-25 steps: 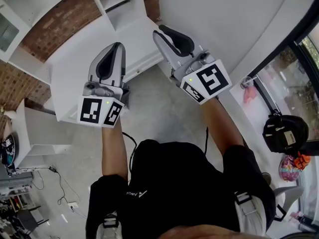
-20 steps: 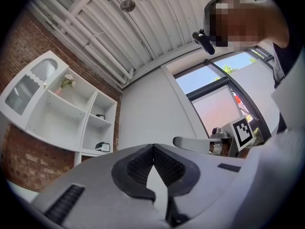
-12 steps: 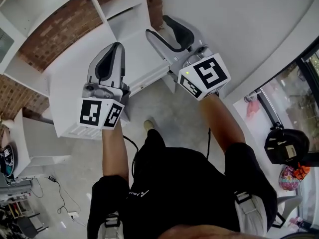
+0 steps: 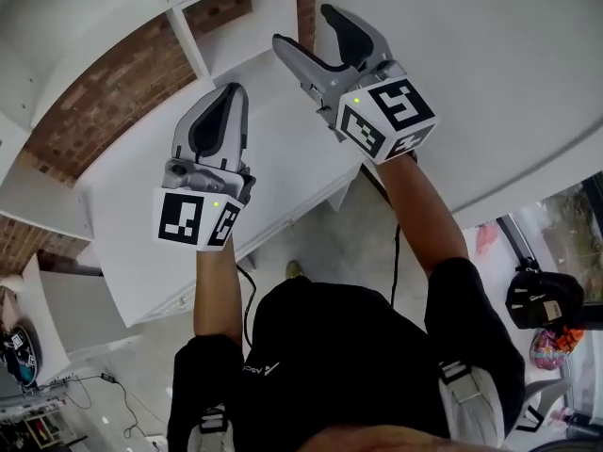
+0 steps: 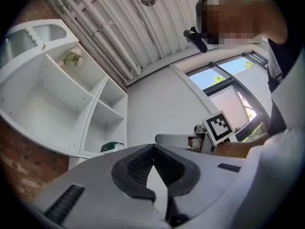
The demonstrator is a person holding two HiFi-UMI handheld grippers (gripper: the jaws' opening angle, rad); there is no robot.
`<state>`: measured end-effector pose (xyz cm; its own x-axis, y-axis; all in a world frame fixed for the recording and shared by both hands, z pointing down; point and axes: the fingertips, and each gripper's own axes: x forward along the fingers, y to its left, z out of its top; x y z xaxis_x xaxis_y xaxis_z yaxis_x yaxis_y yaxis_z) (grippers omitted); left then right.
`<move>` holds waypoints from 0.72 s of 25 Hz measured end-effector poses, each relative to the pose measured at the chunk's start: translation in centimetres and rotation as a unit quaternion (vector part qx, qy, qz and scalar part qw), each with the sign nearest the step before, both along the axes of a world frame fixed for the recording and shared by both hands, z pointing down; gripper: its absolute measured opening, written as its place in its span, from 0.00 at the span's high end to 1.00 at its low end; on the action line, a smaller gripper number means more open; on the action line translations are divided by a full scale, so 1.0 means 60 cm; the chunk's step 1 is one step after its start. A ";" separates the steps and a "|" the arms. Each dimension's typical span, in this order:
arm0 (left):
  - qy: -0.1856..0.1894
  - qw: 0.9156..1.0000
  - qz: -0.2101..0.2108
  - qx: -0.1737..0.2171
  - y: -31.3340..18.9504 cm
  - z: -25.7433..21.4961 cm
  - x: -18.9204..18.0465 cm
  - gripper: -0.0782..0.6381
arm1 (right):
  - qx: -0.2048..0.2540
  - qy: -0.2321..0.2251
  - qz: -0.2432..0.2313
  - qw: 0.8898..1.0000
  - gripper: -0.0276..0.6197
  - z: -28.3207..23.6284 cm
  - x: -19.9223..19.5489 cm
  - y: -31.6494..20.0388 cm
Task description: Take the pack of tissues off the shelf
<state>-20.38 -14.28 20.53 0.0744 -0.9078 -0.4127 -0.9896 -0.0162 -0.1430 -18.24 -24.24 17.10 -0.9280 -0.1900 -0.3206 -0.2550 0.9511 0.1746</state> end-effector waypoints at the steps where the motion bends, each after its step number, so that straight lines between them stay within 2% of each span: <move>1: -0.002 1.000 0.004 -0.001 -0.017 -0.002 -0.023 0.89 | -0.004 0.001 0.005 1.000 0.45 -0.004 -0.026 -0.022; 10: 0.000 1.000 0.016 -0.008 -0.127 -0.008 -0.167 0.89 | -0.040 0.021 0.037 0.998 0.36 -0.045 -0.202 -0.205; 18: 0.008 1.000 -0.019 -0.015 -0.184 0.001 -0.247 0.89 | -0.049 0.051 0.049 0.996 0.29 -0.067 -0.327 -0.337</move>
<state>-35.19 -25.35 20.61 0.0331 -0.9222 -0.3853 -0.9916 0.0178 -0.1278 -37.84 -44.44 13.06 -0.9297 -0.3080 -0.2019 -0.3342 0.9359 0.1116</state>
